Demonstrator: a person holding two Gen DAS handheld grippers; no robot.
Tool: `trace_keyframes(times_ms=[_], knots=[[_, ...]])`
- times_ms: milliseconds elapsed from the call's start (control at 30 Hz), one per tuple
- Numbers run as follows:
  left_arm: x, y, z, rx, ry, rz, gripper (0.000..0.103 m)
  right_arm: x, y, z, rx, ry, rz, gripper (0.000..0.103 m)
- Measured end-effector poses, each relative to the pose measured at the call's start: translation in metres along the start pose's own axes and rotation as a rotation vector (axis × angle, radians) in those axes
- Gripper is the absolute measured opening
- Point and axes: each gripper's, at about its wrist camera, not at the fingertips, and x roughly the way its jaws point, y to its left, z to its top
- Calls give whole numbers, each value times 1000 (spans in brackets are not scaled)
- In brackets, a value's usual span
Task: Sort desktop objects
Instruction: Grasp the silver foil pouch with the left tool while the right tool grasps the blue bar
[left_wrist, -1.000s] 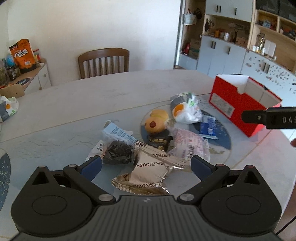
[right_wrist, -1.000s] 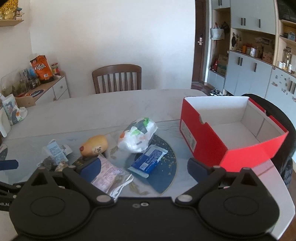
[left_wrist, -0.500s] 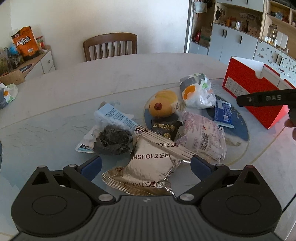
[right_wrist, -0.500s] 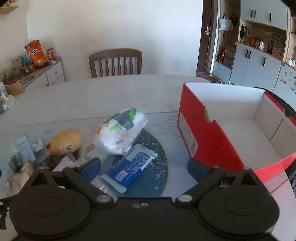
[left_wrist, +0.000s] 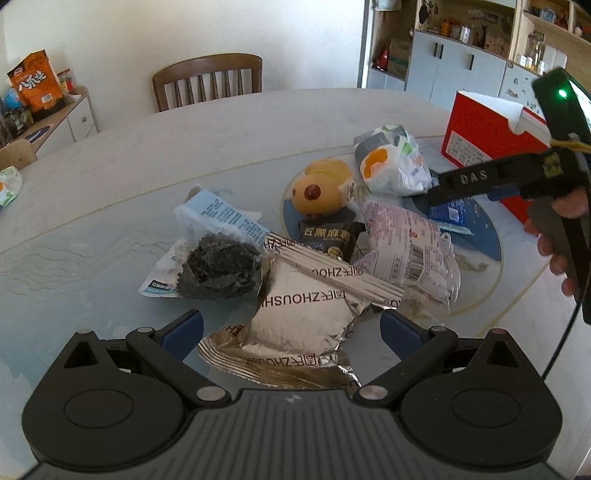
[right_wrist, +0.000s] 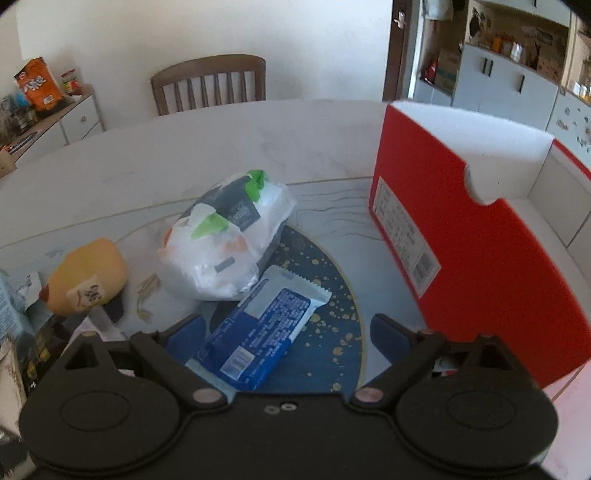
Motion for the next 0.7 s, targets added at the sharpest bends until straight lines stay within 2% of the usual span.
trace_keyframes(times_ms=[167, 233, 367, 533, 633, 700], knots=[[2, -2, 1, 16, 2, -8, 98, 12, 6, 3, -10, 28, -24, 94], [3, -3, 2, 26, -1, -14, 96, 15, 8, 2, -25, 34, -27, 89], [4, -5, 3, 31, 5, -33, 85, 17, 2, 0, 5, 43, -23, 85], [7, -5, 1, 34, 30, -40, 69, 16, -7, -3, -15, 31, -7, 81], [7, -5, 0, 23, 32, -50, 66, 13, -11, -6, -50, 21, 8, 73], [7, -6, 1, 35, 34, -60, 63, 12, -14, -6, -64, 16, 25, 65]])
